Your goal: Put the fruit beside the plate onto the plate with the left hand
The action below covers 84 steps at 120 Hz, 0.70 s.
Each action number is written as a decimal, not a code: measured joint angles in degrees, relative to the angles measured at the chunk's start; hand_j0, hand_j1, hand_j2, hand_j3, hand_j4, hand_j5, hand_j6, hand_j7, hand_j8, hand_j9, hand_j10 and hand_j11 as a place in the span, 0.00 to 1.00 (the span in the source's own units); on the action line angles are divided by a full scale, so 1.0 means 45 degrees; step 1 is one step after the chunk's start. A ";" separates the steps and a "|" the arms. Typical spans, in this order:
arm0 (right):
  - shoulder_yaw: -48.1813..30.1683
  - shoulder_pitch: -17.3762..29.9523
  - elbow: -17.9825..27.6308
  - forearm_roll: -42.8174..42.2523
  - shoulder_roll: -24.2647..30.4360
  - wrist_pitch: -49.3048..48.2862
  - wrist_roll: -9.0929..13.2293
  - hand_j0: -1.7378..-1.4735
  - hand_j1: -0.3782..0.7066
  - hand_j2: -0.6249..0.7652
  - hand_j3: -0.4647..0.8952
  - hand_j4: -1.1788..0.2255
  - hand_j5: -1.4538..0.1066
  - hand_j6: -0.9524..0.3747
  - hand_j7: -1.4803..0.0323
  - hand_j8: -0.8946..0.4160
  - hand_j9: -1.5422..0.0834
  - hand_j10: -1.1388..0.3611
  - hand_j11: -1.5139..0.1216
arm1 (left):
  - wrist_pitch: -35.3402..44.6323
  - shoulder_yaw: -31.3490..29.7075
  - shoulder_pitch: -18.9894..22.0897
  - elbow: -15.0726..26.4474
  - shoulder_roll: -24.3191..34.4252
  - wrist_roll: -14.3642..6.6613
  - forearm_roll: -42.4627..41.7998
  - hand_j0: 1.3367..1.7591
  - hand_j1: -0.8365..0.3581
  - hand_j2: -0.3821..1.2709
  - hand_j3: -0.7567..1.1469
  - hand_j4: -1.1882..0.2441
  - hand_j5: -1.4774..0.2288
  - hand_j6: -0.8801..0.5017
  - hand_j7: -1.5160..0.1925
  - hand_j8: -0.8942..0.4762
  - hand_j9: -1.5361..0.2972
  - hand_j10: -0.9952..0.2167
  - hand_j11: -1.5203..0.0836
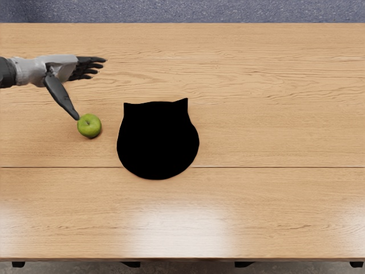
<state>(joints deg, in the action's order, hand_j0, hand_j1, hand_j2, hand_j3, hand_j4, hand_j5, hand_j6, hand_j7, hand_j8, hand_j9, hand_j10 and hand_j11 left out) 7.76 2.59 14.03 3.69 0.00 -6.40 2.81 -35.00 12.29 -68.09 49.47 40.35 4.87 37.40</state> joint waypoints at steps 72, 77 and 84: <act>-0.0005 -0.0098 0.0026 -0.0019 0.0000 -0.0003 0.0019 0.30 0.04 0.45 0.34 0.83 0.92 0.71 0.97 0.67 0.94 0.75 0.92 | 0.0000 0.0012 -0.2358 0.6470 0.0437 -0.8664 0.4230 0.76 0.99 0.23 0.40 0.83 0.87 0.63 0.89 0.65 0.84 0.82 0.95; -0.0005 -0.0117 0.0026 -0.0019 0.0000 -0.0003 0.0019 0.30 0.04 0.45 0.34 0.83 0.92 0.71 0.97 0.67 0.94 0.75 0.92 | 0.0001 -0.0004 -0.2247 0.6769 0.0521 -0.8729 0.4659 0.76 0.99 0.23 0.40 0.83 0.87 0.63 0.89 0.65 0.84 0.82 0.95; -0.0005 -0.0138 0.0026 -0.0019 0.0000 -0.0003 0.0020 0.30 0.04 0.45 0.34 0.83 0.92 0.71 0.97 0.67 0.94 0.75 0.92 | 0.0113 -0.0018 -0.2216 0.7369 0.0922 -0.8785 0.5033 0.76 0.99 0.23 0.40 0.83 0.87 0.63 0.89 0.65 0.84 0.82 0.95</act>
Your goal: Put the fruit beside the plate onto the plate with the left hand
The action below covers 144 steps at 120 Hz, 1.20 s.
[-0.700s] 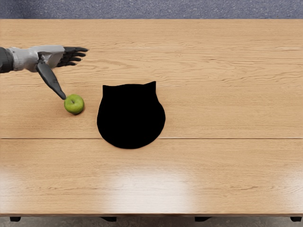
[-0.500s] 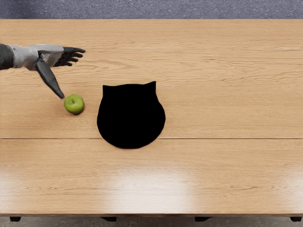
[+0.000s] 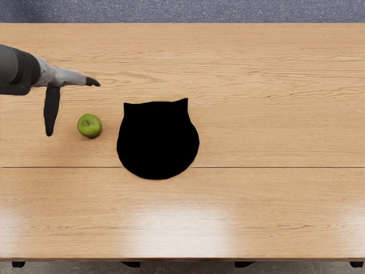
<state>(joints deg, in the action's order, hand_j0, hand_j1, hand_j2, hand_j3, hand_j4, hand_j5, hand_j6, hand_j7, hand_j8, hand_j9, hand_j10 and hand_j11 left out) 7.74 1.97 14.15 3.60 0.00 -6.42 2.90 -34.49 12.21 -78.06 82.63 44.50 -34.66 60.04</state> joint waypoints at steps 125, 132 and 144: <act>-0.0001 -0.0057 -0.0008 0.0000 0.0000 0.0000 0.0000 0.30 0.04 0.45 0.34 0.83 0.92 0.71 0.97 0.67 0.94 0.75 0.92 | 0.4959 -0.0053 0.2599 0.0652 -0.1255 -0.0075 0.2151 0.76 0.99 0.23 0.40 0.83 0.87 0.63 0.89 0.65 0.84 0.82 0.95; -0.0001 -0.0062 -0.0007 0.0000 0.0000 0.0000 0.0000 0.30 0.04 0.45 0.34 0.83 0.92 0.71 0.97 0.67 0.94 0.75 0.92 | 0.5005 -0.0119 0.2658 0.0578 -0.1539 -0.0075 0.2425 0.76 0.99 0.23 0.40 0.83 0.86 0.63 0.89 0.65 0.84 0.82 0.95; -0.0001 -0.0062 -0.0012 0.0000 0.0000 0.0000 0.0000 0.30 0.04 0.45 0.34 0.83 0.92 0.71 0.97 0.67 0.94 0.75 0.92 | 0.5205 -0.0249 0.3044 0.0521 -0.1569 -0.0075 0.2853 0.76 0.98 0.23 0.40 0.82 0.86 0.63 0.88 0.64 0.83 0.81 0.94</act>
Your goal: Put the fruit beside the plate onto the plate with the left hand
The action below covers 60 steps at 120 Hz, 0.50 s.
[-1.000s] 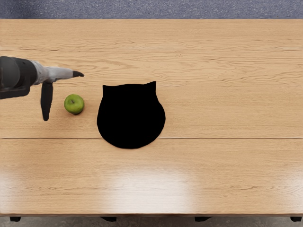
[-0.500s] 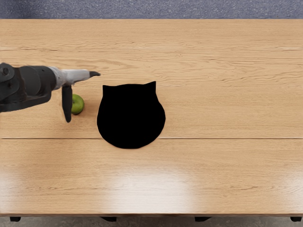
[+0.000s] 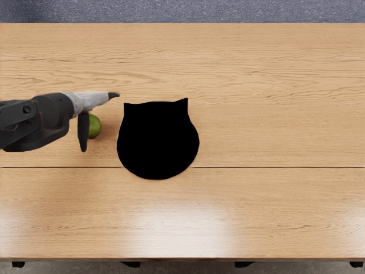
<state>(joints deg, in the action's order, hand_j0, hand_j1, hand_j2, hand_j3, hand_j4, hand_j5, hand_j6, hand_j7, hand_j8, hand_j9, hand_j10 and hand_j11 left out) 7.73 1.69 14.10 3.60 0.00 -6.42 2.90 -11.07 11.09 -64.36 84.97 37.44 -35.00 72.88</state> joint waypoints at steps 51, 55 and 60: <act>0.0000 0.0000 0.0002 0.0000 0.0000 0.0000 0.0000 0.30 0.04 0.45 0.34 0.83 0.92 0.71 0.97 0.67 0.94 0.75 0.92 | 0.0887 -0.0409 0.0510 -0.0485 -0.0034 0.0000 0.1207 0.76 0.92 0.24 0.40 0.77 0.81 0.58 0.83 0.59 0.78 0.75 0.89; 0.0000 -0.0001 0.0005 0.0000 0.0000 0.0000 0.0000 0.30 0.04 0.45 0.34 0.83 0.92 0.71 0.97 0.67 0.94 0.75 0.92 | 0.0895 -0.0468 0.0500 -0.0501 -0.0038 0.0000 0.1387 0.76 0.91 0.24 0.40 0.77 0.80 0.57 0.82 0.59 0.78 0.75 0.88; 0.0000 0.0000 0.0007 0.0000 0.0000 0.0000 0.0000 0.30 0.04 0.45 0.34 0.83 0.92 0.71 0.97 0.67 0.94 0.75 0.92 | 0.0899 -0.0566 0.0494 -0.0522 -0.0037 0.0000 0.1544 0.76 0.91 0.24 0.40 0.76 0.80 0.57 0.82 0.58 0.78 0.75 0.88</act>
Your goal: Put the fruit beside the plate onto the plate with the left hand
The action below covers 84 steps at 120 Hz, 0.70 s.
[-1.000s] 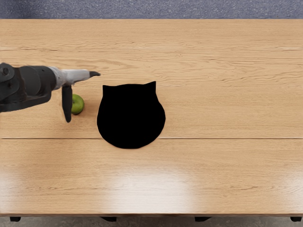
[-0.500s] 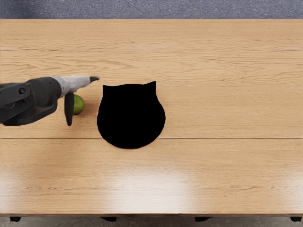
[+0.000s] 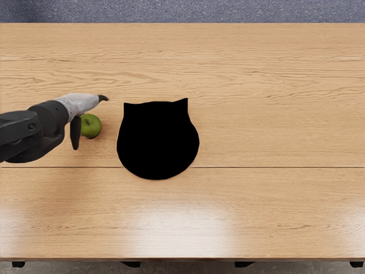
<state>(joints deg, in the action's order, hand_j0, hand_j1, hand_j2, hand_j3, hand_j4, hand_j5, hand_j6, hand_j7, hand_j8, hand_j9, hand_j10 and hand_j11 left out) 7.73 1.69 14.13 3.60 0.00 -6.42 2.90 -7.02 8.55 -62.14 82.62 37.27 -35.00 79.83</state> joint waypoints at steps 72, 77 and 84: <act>0.0000 -0.0005 0.0006 0.0000 0.0000 0.0000 0.0000 0.30 0.04 0.45 0.34 0.83 0.92 0.71 0.97 0.67 0.94 0.75 0.92 | -0.0010 -0.0450 0.0000 -0.0356 -0.0665 0.0000 0.0110 0.76 0.85 0.25 0.40 0.72 0.75 0.53 0.78 0.54 0.73 0.70 0.83; 0.0000 -0.0005 0.0009 0.0000 0.0000 0.0000 0.0000 0.30 0.04 0.45 0.34 0.83 0.92 0.71 0.97 0.67 0.94 0.75 0.92 | -0.0014 -0.0454 -0.0019 -0.0424 -0.0657 0.0000 0.0089 0.76 0.84 0.25 0.40 0.72 0.75 0.52 0.77 0.53 0.73 0.69 0.82; 0.0000 -0.0010 0.0016 0.0000 0.0000 0.0000 0.0000 0.30 0.04 0.45 0.34 0.83 0.92 0.71 0.97 0.67 0.94 0.75 0.92 | -0.0015 -0.0456 -0.0020 -0.0486 -0.0628 0.0000 0.0070 0.76 0.82 0.25 0.40 0.71 0.74 0.51 0.76 0.52 0.72 0.68 0.81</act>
<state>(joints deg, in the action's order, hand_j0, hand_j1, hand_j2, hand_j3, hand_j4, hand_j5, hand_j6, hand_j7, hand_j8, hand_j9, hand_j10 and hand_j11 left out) 7.73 1.65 14.20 3.60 0.00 -6.42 2.90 -7.09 6.50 -62.22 80.44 34.45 -35.00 80.15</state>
